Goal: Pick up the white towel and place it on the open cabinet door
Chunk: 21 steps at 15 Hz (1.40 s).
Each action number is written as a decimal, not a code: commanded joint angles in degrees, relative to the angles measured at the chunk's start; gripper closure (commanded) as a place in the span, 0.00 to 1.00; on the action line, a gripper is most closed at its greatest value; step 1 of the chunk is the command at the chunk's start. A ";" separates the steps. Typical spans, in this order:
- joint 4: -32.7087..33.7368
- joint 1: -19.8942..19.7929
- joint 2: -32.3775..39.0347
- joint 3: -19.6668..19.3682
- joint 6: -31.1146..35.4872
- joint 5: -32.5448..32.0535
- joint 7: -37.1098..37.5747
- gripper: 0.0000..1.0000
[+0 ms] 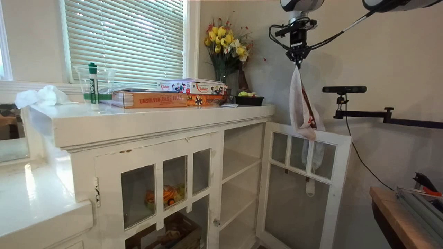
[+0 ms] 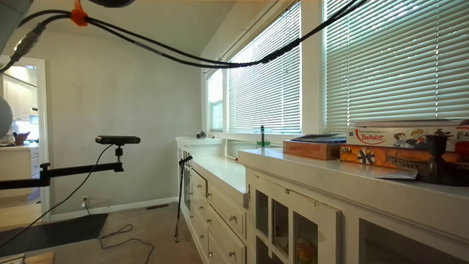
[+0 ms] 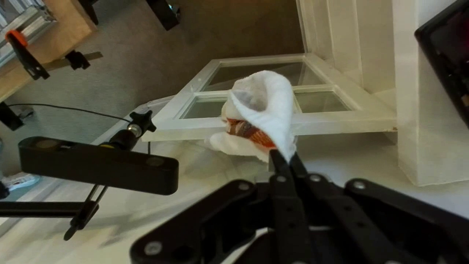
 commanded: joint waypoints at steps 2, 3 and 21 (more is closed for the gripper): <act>-6.09 -0.63 -1.83 1.66 5.94 2.82 -3.25 0.72; -6.93 -0.56 -2.20 1.65 6.88 2.39 -4.01 0.71; -2.82 7.43 -15.28 2.73 9.22 -8.84 -24.35 0.00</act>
